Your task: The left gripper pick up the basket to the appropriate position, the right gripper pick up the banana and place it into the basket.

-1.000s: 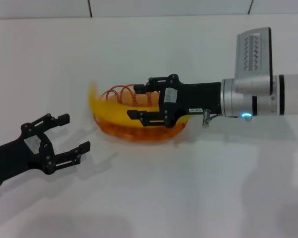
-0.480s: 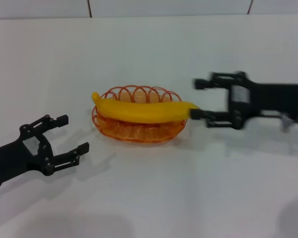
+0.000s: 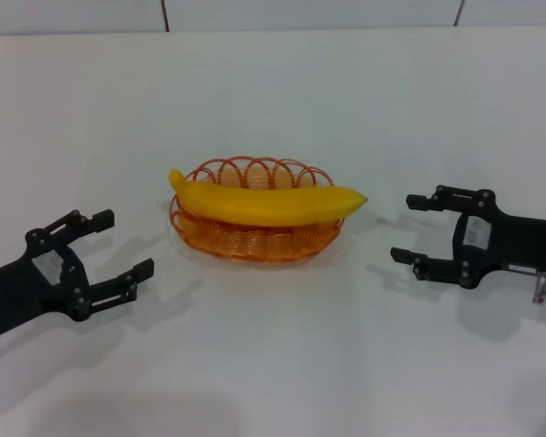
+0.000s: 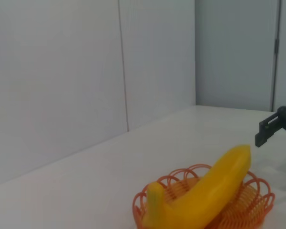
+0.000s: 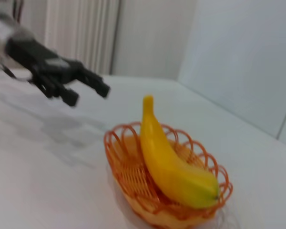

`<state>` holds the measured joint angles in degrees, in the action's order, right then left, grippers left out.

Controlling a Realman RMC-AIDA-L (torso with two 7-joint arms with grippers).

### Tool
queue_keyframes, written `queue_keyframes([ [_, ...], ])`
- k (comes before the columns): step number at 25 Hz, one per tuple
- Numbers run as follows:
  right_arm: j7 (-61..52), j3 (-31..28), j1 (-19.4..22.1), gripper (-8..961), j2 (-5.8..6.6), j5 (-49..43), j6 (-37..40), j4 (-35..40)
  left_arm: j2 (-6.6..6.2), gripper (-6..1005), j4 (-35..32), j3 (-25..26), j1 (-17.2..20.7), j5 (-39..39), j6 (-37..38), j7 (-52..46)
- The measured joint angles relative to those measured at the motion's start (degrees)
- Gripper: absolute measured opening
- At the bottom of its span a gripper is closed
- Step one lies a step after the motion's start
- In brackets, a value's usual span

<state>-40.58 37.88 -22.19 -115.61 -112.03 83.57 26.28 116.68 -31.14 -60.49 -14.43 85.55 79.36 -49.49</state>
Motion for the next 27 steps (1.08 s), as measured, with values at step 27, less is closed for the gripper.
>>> queue_keyframes([
  [27,-4.34,-0.09,-1.21,729,0.39,1.48,0.54,-2.08,0.06,877,0.03,0.02,-0.07,0.14,-0.09,0.02],
])
